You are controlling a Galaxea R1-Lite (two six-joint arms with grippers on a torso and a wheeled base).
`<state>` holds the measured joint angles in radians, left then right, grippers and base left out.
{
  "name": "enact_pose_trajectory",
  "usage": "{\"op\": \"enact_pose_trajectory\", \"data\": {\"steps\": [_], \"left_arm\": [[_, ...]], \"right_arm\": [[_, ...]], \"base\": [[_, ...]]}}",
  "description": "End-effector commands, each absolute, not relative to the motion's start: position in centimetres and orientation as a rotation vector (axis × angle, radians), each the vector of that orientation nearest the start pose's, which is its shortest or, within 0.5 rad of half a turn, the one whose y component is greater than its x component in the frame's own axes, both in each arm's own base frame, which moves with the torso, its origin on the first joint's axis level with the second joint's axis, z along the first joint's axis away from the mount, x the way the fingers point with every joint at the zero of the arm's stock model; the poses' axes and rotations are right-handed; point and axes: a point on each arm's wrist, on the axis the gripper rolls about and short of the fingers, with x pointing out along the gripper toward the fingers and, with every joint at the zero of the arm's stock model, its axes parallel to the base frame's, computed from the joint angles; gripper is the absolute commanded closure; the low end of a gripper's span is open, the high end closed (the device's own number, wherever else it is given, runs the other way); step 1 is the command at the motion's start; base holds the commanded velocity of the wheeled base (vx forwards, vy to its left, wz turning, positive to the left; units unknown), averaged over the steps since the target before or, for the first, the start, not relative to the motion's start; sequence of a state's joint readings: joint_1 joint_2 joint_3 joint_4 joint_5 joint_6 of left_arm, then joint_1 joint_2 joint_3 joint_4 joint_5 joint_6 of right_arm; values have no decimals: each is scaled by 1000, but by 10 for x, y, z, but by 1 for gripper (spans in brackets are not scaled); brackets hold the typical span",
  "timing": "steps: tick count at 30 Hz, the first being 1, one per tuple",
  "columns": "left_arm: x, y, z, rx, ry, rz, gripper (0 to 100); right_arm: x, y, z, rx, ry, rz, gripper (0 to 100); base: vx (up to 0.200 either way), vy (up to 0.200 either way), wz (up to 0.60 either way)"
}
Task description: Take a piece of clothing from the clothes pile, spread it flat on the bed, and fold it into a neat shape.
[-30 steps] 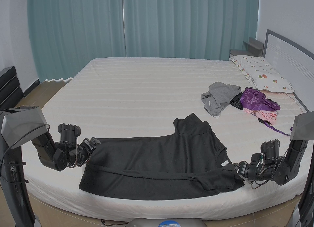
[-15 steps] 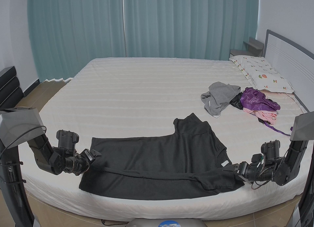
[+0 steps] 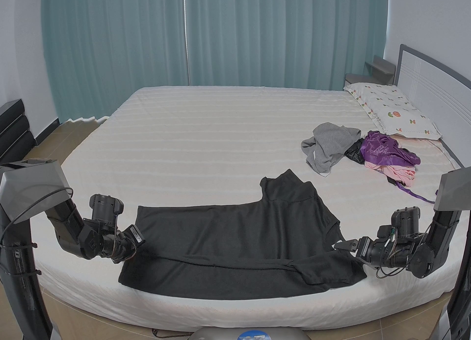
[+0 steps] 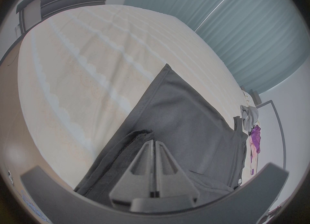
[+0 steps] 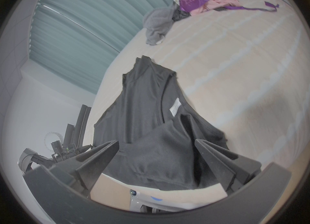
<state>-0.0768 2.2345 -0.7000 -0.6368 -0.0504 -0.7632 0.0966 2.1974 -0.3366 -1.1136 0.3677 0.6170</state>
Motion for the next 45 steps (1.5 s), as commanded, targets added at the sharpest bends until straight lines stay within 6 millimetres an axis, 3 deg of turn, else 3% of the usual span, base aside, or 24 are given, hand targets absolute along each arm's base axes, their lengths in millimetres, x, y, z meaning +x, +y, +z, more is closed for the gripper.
{"op": "enact_pose_trajectory", "data": {"steps": [1,7,14,30,31,38,45], "left_arm": [[325,-24,-17,-695,909,242,100],[322,-23,-7,-700,884,235,100],[317,-22,7,-701,854,223,100],[313,-21,6,-687,865,223,100],[314,-21,6,-687,865,223,100],[317,-15,7,-696,852,233,100],[325,-8,-5,-711,864,247,100]], "right_arm": [[269,37,-17,672,861,206,0],[276,39,-21,650,829,228,0],[291,37,-37,508,813,272,0],[306,36,-55,473,808,279,0],[306,36,-56,472,811,279,100],[306,34,-53,469,798,277,100],[306,32,-39,483,744,285,100]], "base": [[0,0,0],[0,0,0],[0,0,0],[0,0,0],[0,0,0],[0,0,0],[0,0,0]]}}
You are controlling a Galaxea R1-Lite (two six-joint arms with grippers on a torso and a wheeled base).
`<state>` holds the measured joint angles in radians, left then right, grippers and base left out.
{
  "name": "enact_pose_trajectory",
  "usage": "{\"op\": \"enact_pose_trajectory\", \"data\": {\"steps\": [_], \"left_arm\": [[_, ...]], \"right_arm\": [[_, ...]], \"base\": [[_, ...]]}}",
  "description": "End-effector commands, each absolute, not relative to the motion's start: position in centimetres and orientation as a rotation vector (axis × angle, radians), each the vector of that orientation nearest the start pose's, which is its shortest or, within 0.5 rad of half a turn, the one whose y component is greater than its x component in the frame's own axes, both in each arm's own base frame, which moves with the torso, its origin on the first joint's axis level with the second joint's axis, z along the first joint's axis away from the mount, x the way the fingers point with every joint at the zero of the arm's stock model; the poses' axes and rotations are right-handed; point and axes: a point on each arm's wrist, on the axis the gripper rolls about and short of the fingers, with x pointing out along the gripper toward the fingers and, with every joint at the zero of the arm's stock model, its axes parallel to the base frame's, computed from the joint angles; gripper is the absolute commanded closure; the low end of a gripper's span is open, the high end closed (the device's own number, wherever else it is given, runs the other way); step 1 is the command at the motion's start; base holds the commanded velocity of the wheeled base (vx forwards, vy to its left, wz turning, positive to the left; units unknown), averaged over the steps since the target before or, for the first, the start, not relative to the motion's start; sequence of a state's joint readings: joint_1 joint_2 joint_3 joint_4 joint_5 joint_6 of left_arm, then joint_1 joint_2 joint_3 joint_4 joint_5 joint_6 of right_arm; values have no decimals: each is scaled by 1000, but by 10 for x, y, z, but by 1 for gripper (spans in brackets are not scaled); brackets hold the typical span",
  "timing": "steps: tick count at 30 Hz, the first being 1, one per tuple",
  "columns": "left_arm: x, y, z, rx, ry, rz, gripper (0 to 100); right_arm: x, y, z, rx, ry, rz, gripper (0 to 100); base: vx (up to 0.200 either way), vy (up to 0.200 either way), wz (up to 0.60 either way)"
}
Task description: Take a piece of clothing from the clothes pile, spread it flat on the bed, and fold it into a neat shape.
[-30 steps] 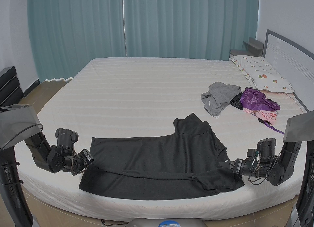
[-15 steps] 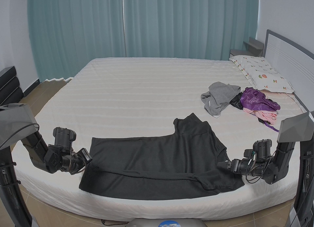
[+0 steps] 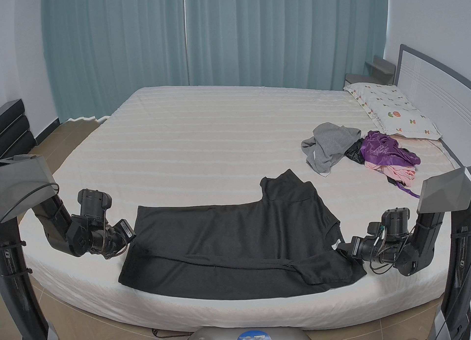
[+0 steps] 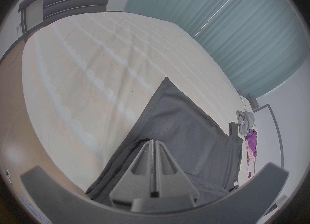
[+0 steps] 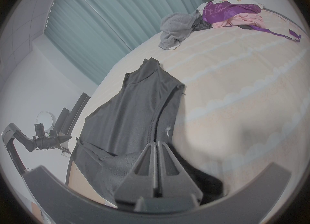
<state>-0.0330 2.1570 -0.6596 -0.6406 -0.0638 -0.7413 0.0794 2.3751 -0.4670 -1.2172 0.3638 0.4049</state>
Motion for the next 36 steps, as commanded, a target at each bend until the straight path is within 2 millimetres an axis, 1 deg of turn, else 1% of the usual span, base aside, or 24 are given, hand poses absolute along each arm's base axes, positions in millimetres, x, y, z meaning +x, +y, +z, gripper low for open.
{"op": "enact_pose_trajectory", "data": {"steps": [1,7,13,15,17,19,22,23,29,31,36], "left_arm": [[325,-7,-7,-706,867,250,100],[326,-4,-8,-698,868,250,100],[329,1,-5,-719,863,211,100],[330,3,-3,-723,862,192,100],[330,5,-2,-723,880,126,100],[330,5,-2,-720,886,101,100],[337,4,0,-684,870,72,100],[339,5,1,-677,864,63,0],[340,1,0,-637,877,-11,0],[340,0,-8,-601,896,-27,0],[342,-6,-10,-597,905,-36,0]], "right_arm": [[306,32,-38,482,743,287,100],[306,28,-38,488,738,275,100],[306,18,-37,532,735,231,100],[304,17,-37,537,736,228,100],[299,18,-37,539,728,239,100],[296,19,-37,542,720,244,100],[292,20,-40,552,705,253,100],[292,20,-40,552,703,254,100],[292,20,-40,554,696,255,100],[292,21,-41,554,699,261,100],[291,21,-39,558,701,278,100]], "base": [[0,0,0],[0,0,0],[0,0,0],[0,0,0],[0,0,0],[0,0,0],[0,0,0],[0,0,0],[0,0,0],[0,0,0],[0,0,0]]}}
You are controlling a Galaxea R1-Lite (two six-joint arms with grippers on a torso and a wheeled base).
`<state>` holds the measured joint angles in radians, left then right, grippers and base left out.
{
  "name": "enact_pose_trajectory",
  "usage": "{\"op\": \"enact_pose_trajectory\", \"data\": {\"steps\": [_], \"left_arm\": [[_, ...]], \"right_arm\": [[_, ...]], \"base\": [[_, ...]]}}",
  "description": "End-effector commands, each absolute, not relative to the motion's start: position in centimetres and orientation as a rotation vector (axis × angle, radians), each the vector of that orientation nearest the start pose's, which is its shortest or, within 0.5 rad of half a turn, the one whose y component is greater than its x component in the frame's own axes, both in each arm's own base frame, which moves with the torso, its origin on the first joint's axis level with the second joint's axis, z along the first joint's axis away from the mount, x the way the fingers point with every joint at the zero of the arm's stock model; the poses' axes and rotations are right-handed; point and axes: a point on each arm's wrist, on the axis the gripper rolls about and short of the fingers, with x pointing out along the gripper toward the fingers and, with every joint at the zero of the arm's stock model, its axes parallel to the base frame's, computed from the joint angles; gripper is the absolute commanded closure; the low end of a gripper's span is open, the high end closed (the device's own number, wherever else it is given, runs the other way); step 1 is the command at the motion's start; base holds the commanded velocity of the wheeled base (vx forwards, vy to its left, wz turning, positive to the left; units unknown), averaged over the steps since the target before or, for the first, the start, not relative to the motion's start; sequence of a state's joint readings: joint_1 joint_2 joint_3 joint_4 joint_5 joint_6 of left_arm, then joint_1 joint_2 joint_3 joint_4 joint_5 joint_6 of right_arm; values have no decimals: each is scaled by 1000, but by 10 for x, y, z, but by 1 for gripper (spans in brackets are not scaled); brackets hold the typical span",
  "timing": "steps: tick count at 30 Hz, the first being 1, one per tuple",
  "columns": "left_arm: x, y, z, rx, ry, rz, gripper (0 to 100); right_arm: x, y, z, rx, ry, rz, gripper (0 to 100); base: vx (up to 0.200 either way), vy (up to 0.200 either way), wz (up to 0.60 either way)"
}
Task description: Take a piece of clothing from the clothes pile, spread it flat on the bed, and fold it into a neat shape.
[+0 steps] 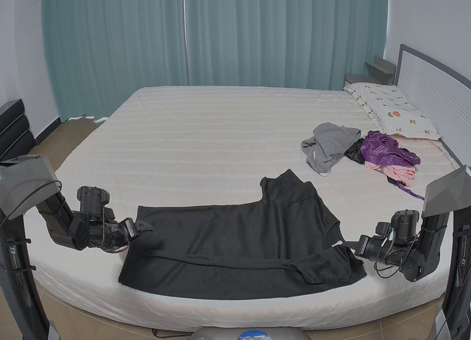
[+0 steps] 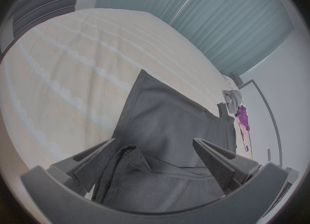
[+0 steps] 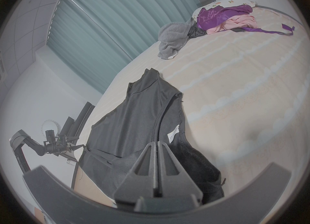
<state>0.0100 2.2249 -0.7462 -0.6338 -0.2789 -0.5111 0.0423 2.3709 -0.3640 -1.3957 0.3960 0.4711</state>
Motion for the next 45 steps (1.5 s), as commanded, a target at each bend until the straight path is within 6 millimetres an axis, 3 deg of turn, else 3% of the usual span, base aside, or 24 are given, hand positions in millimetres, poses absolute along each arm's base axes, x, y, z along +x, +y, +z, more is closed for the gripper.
{"op": "enact_pose_trajectory", "data": {"steps": [1,14,15,25,45], "left_arm": [[342,-7,-11,-594,907,-36,0],[341,-13,-23,-543,927,21,0],[340,-13,-23,-542,928,22,100],[332,-7,-25,-515,933,110,100],[300,4,11,-546,879,140,100]], "right_arm": [[291,21,-39,559,701,279,100],[289,24,-40,554,710,288,100],[289,24,-40,554,710,288,100],[288,24,-40,554,714,286,100],[275,20,-18,563,628,306,100]], "base": [[0,0,0],[0,0,0],[0,0,0],[0,0,0],[0,0,0]]}}
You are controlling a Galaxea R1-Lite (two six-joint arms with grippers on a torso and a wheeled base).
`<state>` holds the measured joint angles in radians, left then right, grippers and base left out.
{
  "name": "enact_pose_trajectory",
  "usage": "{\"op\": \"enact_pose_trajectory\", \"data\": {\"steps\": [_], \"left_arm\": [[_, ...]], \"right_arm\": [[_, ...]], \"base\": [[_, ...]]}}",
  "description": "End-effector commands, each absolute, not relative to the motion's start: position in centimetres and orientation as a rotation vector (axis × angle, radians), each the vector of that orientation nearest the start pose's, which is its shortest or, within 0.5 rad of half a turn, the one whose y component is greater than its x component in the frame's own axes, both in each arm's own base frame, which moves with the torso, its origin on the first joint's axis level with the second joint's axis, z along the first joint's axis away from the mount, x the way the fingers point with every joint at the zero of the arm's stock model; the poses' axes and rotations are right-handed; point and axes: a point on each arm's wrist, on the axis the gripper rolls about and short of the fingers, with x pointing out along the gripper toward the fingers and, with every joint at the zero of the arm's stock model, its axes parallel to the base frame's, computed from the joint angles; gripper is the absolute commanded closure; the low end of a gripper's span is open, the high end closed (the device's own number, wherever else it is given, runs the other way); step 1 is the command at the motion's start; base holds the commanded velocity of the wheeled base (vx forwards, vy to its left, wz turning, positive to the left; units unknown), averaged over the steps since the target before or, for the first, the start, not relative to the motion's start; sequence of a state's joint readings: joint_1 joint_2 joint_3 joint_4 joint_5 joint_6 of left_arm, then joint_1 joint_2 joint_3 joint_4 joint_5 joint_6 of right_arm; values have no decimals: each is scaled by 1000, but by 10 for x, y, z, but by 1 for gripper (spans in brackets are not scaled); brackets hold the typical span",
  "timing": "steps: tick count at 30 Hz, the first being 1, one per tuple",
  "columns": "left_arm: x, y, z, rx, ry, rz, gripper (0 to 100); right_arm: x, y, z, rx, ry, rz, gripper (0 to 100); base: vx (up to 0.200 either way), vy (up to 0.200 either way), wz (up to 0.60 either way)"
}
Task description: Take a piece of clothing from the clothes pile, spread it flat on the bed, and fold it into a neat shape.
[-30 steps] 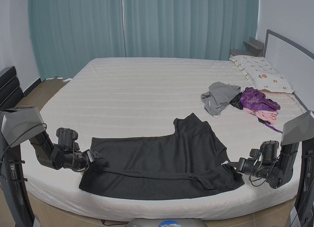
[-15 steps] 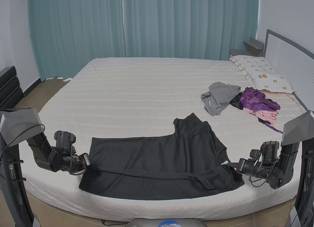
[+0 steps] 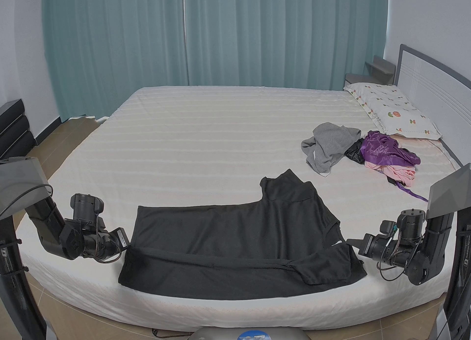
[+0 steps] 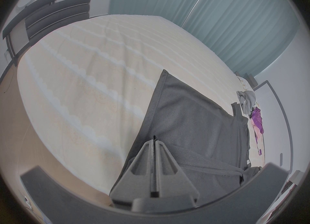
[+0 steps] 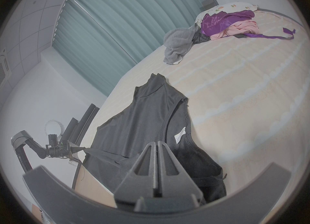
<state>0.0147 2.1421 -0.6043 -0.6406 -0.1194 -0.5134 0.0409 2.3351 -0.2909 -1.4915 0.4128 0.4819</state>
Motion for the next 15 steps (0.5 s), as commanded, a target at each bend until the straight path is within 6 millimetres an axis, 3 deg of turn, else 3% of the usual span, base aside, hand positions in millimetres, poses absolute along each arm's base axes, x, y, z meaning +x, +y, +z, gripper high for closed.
{"op": "enact_pose_trajectory", "data": {"steps": [1,6,15], "left_arm": [[298,5,12,-547,879,141,100],[291,7,20,-552,862,145,100],[286,6,22,-556,862,143,100]], "right_arm": [[273,19,-17,563,624,306,100],[266,18,-15,562,610,307,100],[265,9,7,575,528,292,100]], "base": [[0,0,0],[0,0,0],[0,0,0]]}}
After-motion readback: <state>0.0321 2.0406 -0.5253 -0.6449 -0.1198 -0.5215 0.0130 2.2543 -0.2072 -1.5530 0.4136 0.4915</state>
